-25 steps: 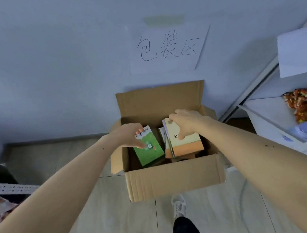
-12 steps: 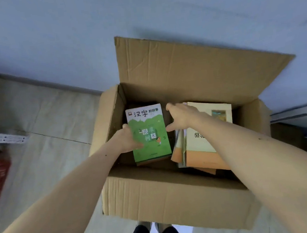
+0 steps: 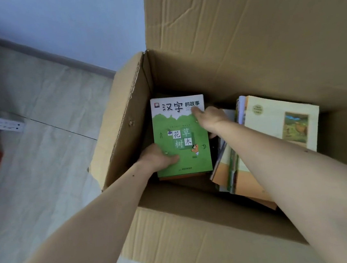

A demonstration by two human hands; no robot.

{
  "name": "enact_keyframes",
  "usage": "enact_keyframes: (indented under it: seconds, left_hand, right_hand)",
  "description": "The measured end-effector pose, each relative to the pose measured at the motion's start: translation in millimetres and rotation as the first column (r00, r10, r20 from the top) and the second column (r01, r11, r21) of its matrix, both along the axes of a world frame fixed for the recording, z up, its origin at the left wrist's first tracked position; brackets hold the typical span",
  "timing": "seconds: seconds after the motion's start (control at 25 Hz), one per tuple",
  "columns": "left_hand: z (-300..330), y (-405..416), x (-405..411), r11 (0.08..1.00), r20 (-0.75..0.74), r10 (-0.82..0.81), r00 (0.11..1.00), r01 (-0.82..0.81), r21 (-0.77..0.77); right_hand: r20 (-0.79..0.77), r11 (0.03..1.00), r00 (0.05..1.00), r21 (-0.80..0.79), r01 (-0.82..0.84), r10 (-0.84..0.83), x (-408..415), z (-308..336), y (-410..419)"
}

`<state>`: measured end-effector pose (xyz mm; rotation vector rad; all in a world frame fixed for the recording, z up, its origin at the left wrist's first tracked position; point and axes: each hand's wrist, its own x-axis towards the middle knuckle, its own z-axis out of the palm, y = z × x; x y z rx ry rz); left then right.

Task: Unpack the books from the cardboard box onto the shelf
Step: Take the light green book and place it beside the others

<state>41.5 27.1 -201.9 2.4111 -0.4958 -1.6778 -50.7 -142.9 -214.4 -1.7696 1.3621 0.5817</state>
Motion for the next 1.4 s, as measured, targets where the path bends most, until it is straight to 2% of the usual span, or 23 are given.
enact_keyframes:
  seconds: [0.24,0.32,0.44,0.56,0.72,0.92,1.04,1.12,1.24,1.4]
  left_hand:
    - [-5.6,-10.3,-13.7,0.985,0.065,0.165,0.984,-0.168,0.034]
    - [-4.3,-11.4,-11.9,0.959,0.062,0.278,0.958,-0.281,0.035]
    - [1.3,-10.0,-2.6,0.893,-0.085,0.449,0.889,-0.447,0.045]
    - [16.5,-8.9,-0.2,0.890,-0.217,0.454,0.864,-0.451,0.067]
    - [49.8,-8.3,-1.7,0.863,-0.295,0.481,0.825,-0.505,-0.003]
    - [134.4,0.0,9.0,0.853,-0.397,0.418,0.817,-0.504,-0.138]
    - [204.3,12.6,18.6,0.824,-0.428,0.390,0.815,-0.517,-0.233]
    - [253.4,25.7,25.5,0.799,-0.452,0.360,0.816,-0.520,-0.302]
    - [327.5,55.1,40.6,0.755,-0.462,0.317,0.828,-0.515,-0.406]
    - [417.0,114.8,69.5,0.669,-0.417,0.345,0.841,-0.532,-0.519]
  right_hand:
    - [-0.059,0.995,0.997,-0.086,0.043,-0.048,7.1,-3.3,3.1]
    - [-0.057,0.994,0.996,-0.094,0.062,-0.068,6.0,-5.0,2.2]
    - [-0.049,0.993,0.994,-0.070,0.096,-0.100,4.5,-4.3,1.7]
    - [-0.013,0.977,0.978,0.036,0.209,-0.209,5.5,2.5,3.3]
    - [0.037,0.924,0.934,0.162,0.345,-0.355,-0.2,27.8,4.8]
    - [0.053,0.882,0.894,0.197,0.427,-0.445,-3.2,121.0,3.3]
    - [0.178,0.832,0.841,0.349,0.431,-0.510,6.9,196.9,9.5]
    - [0.266,0.815,0.794,0.390,0.429,-0.546,17.8,247.0,19.4]
    - [0.421,0.843,0.739,0.367,0.392,-0.527,41.7,325.9,43.5]
    - [0.613,0.918,0.685,0.301,0.258,-0.393,93.3,421.6,93.7]
